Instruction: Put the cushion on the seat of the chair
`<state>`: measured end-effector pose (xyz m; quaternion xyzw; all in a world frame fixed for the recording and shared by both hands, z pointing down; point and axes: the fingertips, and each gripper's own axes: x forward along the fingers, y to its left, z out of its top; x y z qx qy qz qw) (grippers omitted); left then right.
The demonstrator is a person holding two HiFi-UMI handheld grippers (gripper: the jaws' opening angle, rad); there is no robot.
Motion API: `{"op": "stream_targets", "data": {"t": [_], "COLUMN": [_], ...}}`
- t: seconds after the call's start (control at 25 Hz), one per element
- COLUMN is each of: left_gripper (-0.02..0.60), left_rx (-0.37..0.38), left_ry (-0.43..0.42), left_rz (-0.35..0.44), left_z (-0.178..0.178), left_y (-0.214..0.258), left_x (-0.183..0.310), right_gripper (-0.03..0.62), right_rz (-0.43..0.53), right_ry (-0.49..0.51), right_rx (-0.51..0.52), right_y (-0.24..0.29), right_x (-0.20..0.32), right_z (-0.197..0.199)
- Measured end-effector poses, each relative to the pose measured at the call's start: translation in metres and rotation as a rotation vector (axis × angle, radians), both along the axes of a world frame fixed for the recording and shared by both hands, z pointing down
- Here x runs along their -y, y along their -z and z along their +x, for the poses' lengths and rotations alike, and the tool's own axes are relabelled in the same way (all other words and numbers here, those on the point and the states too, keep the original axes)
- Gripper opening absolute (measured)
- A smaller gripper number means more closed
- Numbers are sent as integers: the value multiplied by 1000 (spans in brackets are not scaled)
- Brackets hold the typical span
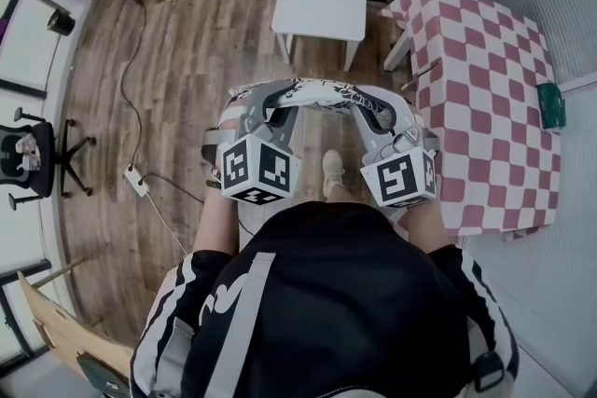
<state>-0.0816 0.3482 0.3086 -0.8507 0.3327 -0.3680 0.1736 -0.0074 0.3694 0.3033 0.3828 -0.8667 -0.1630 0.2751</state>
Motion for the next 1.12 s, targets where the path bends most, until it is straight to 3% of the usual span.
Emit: {"op": "stream_targets", "data": {"t": [1.12], "left_gripper": [21], "left_rx": [4], "left_ry": [46], "left_rz": [-1], "left_z": [49], "left_y": [0], "left_x": [124], "right_gripper": [18], "right_rz": [-27], "right_ry": [56], "right_rx": [16], "right_y": [6], "right_x": [126], "right_z": [46]}}
